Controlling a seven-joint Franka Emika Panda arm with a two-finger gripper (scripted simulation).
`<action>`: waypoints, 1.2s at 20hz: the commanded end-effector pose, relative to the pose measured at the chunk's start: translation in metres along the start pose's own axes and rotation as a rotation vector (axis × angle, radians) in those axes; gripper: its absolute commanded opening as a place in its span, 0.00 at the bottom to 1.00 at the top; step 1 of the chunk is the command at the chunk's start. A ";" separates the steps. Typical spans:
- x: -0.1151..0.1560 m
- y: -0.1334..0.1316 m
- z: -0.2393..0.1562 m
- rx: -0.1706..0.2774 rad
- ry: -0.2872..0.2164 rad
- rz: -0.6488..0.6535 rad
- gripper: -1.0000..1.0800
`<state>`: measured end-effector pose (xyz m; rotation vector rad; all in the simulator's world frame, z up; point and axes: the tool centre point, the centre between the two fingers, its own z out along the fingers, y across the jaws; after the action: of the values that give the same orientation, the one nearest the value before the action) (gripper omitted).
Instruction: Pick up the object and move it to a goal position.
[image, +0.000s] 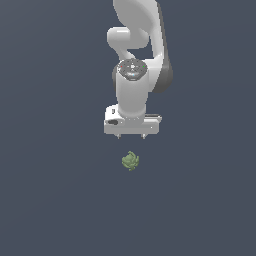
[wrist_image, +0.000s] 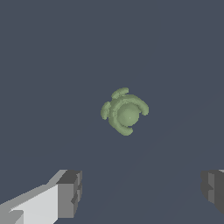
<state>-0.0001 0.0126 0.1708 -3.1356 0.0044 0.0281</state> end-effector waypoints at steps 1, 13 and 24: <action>0.000 0.000 0.000 0.000 0.000 0.000 0.96; -0.001 -0.037 0.000 0.024 0.007 -0.024 0.96; 0.007 -0.033 0.010 0.024 0.006 0.078 0.96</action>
<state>0.0047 0.0466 0.1631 -3.1104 0.0916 0.0178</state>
